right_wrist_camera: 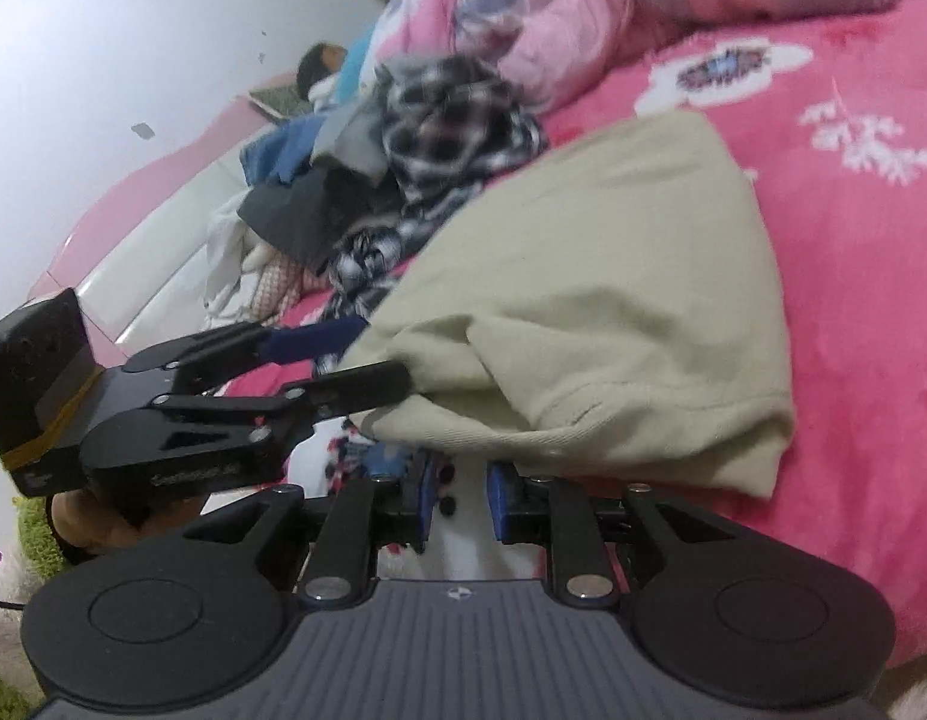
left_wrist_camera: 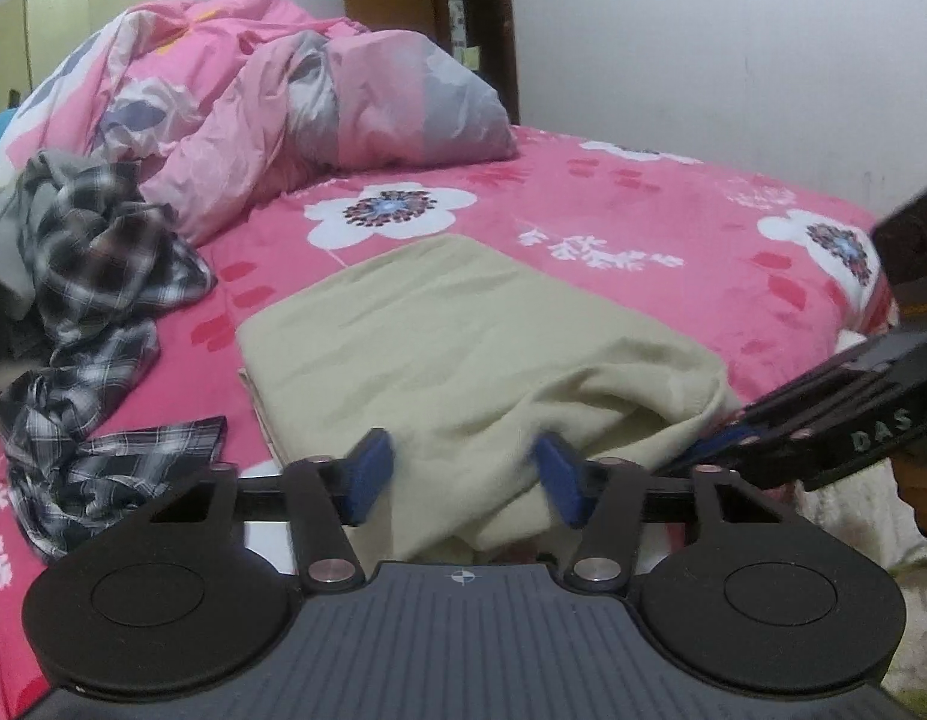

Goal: Fold clothes
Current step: 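Fold the held trouser end over the bundle with the right gripper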

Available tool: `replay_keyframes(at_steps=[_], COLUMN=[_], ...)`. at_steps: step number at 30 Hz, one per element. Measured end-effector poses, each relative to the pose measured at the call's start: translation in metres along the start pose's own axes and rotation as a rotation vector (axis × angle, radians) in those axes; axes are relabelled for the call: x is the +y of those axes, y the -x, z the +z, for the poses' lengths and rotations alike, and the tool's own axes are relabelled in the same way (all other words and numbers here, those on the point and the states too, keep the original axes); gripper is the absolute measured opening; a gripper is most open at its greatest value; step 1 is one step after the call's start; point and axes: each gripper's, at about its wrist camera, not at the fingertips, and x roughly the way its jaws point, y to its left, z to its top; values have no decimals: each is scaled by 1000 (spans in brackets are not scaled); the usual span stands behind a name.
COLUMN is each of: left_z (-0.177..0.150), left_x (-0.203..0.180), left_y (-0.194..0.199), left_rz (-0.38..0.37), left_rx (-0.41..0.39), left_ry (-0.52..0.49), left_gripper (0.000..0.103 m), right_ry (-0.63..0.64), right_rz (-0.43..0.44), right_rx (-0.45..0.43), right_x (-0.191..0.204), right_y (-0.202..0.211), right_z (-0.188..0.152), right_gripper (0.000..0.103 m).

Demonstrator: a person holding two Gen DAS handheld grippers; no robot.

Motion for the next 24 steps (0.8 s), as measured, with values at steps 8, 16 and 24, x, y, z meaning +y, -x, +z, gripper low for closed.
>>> replay_keyframes(at_steps=[8,16,24], left_z=[5,3,3], left_x=[11,5,7], left_y=[4,5,3], left_rz=[-27,-62,-39], left_rx=[-35,-41,-77], left_ry=[107,75,134], left_gripper=[17,33,5], right_ry=[99,136,145], right_rz=[19,-5,-12], right_rx=[-85,-161,-184], right_x=[12,18,23], right_y=[4,-8,-20], right_z=[3,8,7], right_gripper=[22,21,22])
